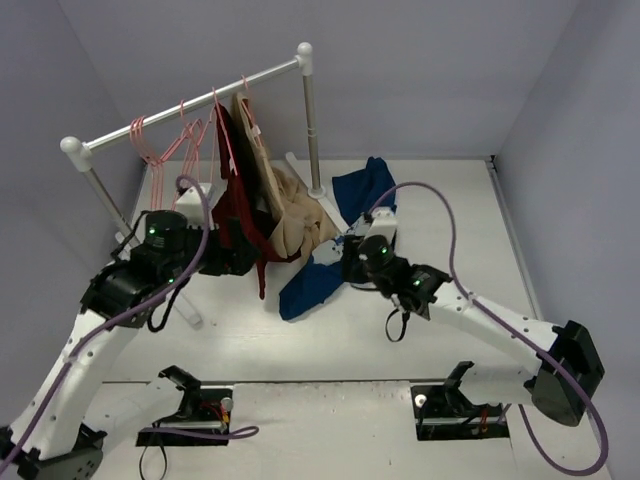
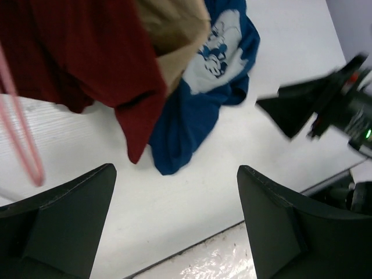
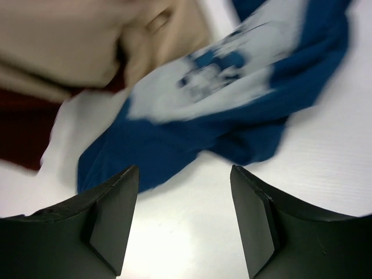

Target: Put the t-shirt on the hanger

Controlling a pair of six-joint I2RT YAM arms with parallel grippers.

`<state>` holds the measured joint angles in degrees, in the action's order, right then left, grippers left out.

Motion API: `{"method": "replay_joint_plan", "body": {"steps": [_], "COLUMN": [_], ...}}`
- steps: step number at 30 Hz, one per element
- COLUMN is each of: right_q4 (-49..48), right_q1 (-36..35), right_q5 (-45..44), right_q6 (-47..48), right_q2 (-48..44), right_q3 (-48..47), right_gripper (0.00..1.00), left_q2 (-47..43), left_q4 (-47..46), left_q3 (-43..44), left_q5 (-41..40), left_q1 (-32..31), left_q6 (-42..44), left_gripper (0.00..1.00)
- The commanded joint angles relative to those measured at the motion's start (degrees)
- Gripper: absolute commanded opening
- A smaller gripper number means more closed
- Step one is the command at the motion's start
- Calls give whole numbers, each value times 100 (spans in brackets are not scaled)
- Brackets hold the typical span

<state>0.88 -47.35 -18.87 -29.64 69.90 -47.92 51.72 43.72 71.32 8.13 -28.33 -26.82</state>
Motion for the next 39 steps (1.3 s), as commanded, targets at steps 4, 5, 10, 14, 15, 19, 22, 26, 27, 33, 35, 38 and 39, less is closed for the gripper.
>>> {"method": "replay_joint_plan", "body": {"steps": [4, 5, 10, 14, 15, 19, 22, 26, 27, 33, 35, 38, 39], "right_q4": [218, 176, -230, -669, -740, -1130, -1392, -1529, -1556, -1933, -2008, -2150, -2193], "right_q1": [1146, 1175, 1212, 1227, 1236, 1283, 1304, 1320, 1325, 1437, 1451, 1525, 1543], "right_q5": [204, 294, 584, 613, 604, 582, 582, 480, 437, 547, 594, 705, 732], "right_q6": [-249, -222, -71, 17, 28, 189, 318, 464, 488, 543, 642, 833, 884], "right_q2": [-43, 53, 463, 703, 756, 1206, 1524, 2040, 2158, 2311, 2262, 2204, 2203], "right_q3": [506, 577, 813, 1027, 1054, 1055, 973, 787, 747, 818, 821, 854, 862], "right_gripper": [59, 59, 62, 66, 66, 67, 66, 65, 64, 63, 63, 57, 54], "left_q2": [802, 912, 1191, 1140, 1099, 1068, 1044, 928, 901, 824, 814, 821, 822], "left_q4": [-668, -664, -655, -647, -646, -646, -637, -628, -628, -618, -611, -619, -627], "left_q3": [-135, -136, -155, -205, -222, -366, -484, -585, -601, -720, -771, -846, -871], "left_q5": [-1095, -1159, -1175, -1216, -1209, -1136, -1112, -1124, -1129, -1105, -1103, -1112, -1112], "left_q1": [-1661, -1783, -1965, -1965, -1965, -1983, -1979, -1974, -1974, -1982, -1982, -1983, -1975], "left_q6": [-576, -600, -673, -571, -554, -535, -548, -566, -561, -552, -544, -543, -543], "left_gripper": [81, 81, 81, 81, 81, 81, 81, 81, 81, 81, 81, 81, 81]}}
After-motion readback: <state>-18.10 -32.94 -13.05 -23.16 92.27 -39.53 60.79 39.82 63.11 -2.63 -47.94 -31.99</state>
